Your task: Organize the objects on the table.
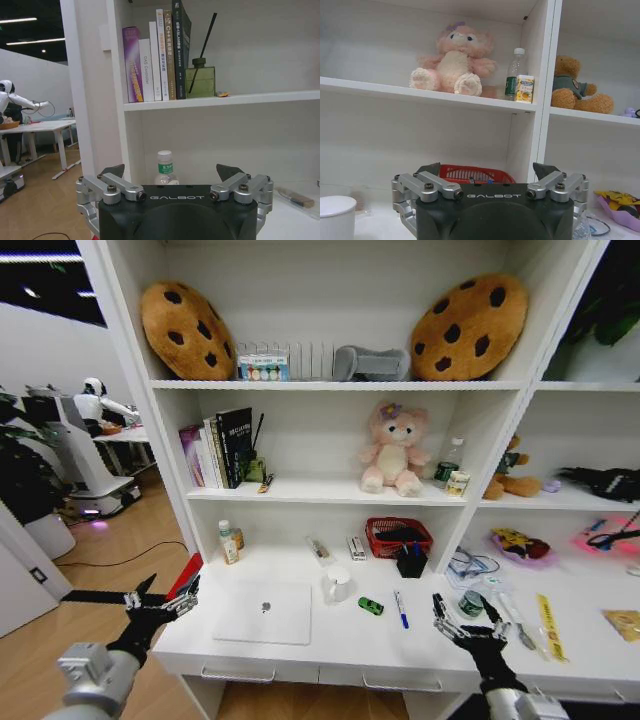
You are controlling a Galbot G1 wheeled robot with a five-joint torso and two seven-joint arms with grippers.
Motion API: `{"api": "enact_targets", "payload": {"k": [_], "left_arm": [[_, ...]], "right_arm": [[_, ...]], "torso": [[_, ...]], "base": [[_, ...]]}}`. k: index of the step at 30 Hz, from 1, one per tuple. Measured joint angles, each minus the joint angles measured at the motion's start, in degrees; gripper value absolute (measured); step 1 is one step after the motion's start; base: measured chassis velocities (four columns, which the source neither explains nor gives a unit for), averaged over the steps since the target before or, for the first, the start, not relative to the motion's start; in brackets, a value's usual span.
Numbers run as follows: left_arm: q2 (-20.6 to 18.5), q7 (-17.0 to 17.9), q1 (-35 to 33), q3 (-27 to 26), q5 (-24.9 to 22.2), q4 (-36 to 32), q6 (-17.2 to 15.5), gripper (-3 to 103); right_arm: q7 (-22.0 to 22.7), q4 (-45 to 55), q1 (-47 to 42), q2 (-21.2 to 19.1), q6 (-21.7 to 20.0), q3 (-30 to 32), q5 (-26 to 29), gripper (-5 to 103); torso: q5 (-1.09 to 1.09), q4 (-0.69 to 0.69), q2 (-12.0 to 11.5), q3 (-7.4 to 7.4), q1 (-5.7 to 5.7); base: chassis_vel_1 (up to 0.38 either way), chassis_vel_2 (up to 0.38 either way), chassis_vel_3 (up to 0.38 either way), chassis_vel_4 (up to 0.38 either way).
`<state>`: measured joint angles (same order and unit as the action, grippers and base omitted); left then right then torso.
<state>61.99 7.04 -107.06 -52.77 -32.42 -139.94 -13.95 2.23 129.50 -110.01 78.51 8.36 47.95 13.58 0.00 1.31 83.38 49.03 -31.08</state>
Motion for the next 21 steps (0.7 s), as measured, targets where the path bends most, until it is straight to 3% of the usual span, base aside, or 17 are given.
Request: {"api": "enact_targets", "payload": {"k": [8,11,16,17,18,19,20,21], "left_arm": [[-0.1,-0.1,0.1,0.0,0.1,0.1,0.0,100],[-0.1,-0.1,0.1,0.0,0.1,0.2,0.0,100],[-0.1,-0.2,0.1,0.1,0.1,0.2,0.0,100],[-0.1,-0.2,0.1,0.1,0.1,0.2,0.0,100],[-0.1,-0.2,0.1,0.1,0.1,0.2,0.0,100],[-0.1,-0.2,0.1,0.1,0.1,0.2,0.0,100],[-0.2,-0.2,0.1,0.1,0.1,0.2,0.0,100],[-0.1,-0.2,0.1,0.1,0.1,0.2,0.0,100]], "right_arm": [[-2.1,-2.4,1.0,-0.1,-1.4,-2.9,0.1,100],[-4.4,-4.3,2.2,-2.4,-3.1,-4.1,1.0,100],[-8.7,-6.4,2.7,-7.5,-0.9,-2.7,0.1,100],[-10.6,-7.2,2.8,-9.9,-0.2,-2.3,0.8,100],[-15.3,-8.7,3.0,-13.2,0.6,-1.3,2.8,100],[-15.3,-8.7,3.0,-13.2,0.6,-1.3,2.8,100],[-21.7,-10.3,3.4,-15.7,1.2,-0.4,5.4,100],[-33.8,-13.9,4.6,-19.3,2.4,0.7,9.7,100]], "torso": [[0.0,0.0,0.0,0.0,0.0],[0.01,0.0,0.0,0.0,0.0],[0.01,0.01,0.0,0.0,0.0],[0.01,0.01,0.0,0.0,0.0],[0.01,0.0,0.0,0.0,0.0],[0.01,0.0,0.0,0.0,0.0],[-0.01,-0.01,0.0,0.0,0.0],[0.01,0.0,0.0,0.01,0.0]], "base": [[0.0,0.0,0.0,0.0],[0.0,0.0,0.0,0.0],[0.0,0.0,0.0,0.0],[0.0,0.0,0.0,0.0],[0.0,0.0,0.0,0.0],[0.0,0.0,0.0,0.0],[0.0,0.0,0.0,0.0],[0.0,0.0,0.0,0.0]]}}
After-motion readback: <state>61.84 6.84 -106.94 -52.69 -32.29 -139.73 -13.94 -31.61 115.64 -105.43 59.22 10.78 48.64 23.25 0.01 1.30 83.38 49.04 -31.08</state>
